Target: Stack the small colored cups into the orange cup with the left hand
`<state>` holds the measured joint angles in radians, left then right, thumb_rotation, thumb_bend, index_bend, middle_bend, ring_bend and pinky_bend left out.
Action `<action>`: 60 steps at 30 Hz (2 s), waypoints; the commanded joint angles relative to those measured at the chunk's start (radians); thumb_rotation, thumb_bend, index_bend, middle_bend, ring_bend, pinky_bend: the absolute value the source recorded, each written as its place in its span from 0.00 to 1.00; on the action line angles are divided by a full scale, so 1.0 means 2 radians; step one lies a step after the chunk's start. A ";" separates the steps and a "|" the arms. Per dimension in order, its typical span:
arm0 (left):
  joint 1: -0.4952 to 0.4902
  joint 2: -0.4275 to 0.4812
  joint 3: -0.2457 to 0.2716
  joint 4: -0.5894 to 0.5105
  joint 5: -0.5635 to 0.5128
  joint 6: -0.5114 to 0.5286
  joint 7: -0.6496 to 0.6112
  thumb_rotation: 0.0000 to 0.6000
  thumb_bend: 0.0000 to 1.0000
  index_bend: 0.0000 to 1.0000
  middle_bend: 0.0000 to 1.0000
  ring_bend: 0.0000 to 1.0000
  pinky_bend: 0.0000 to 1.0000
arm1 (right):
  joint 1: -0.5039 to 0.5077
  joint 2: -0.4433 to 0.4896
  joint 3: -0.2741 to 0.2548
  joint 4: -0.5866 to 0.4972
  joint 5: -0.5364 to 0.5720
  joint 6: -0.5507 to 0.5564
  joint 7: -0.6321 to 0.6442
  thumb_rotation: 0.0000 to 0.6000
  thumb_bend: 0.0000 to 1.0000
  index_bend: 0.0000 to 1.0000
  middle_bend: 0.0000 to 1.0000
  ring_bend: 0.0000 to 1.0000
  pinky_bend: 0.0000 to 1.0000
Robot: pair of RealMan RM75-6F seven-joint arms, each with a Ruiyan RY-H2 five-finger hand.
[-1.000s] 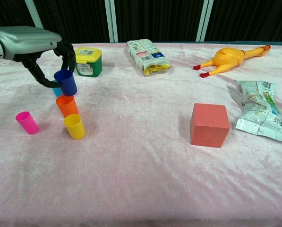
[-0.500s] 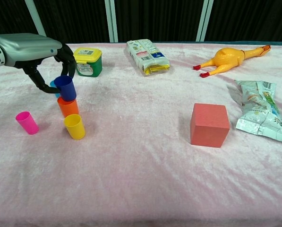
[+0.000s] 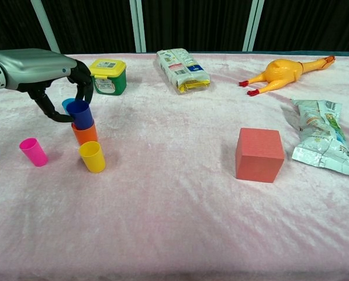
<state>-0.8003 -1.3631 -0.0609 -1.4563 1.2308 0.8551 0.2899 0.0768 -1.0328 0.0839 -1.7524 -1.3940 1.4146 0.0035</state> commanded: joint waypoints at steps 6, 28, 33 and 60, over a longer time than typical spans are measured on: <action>-0.004 0.007 0.001 -0.006 -0.017 -0.023 0.007 1.00 0.19 0.12 0.23 0.00 0.13 | 0.000 0.000 0.000 -0.001 0.001 -0.001 -0.001 1.00 0.26 0.03 0.06 0.16 0.21; 0.023 0.075 0.021 -0.141 0.060 0.019 -0.011 1.00 0.15 0.17 0.27 0.00 0.12 | 0.000 0.000 0.000 -0.002 0.001 0.000 -0.004 1.00 0.26 0.03 0.06 0.16 0.21; 0.020 0.055 0.024 -0.123 0.072 0.013 -0.013 1.00 0.15 0.19 0.29 0.00 0.12 | 0.000 0.000 0.000 -0.002 0.002 0.000 -0.002 1.00 0.26 0.03 0.06 0.16 0.21; 0.014 -0.017 0.027 -0.039 0.048 -0.019 0.003 1.00 0.20 0.33 0.38 0.00 0.12 | 0.001 0.002 0.001 -0.004 0.006 -0.004 0.003 1.00 0.26 0.03 0.06 0.16 0.21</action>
<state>-0.7724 -1.3949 -0.0065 -1.5356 1.3248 0.8184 0.2981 0.0786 -1.0294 0.0865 -1.7597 -1.3815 1.4057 0.0097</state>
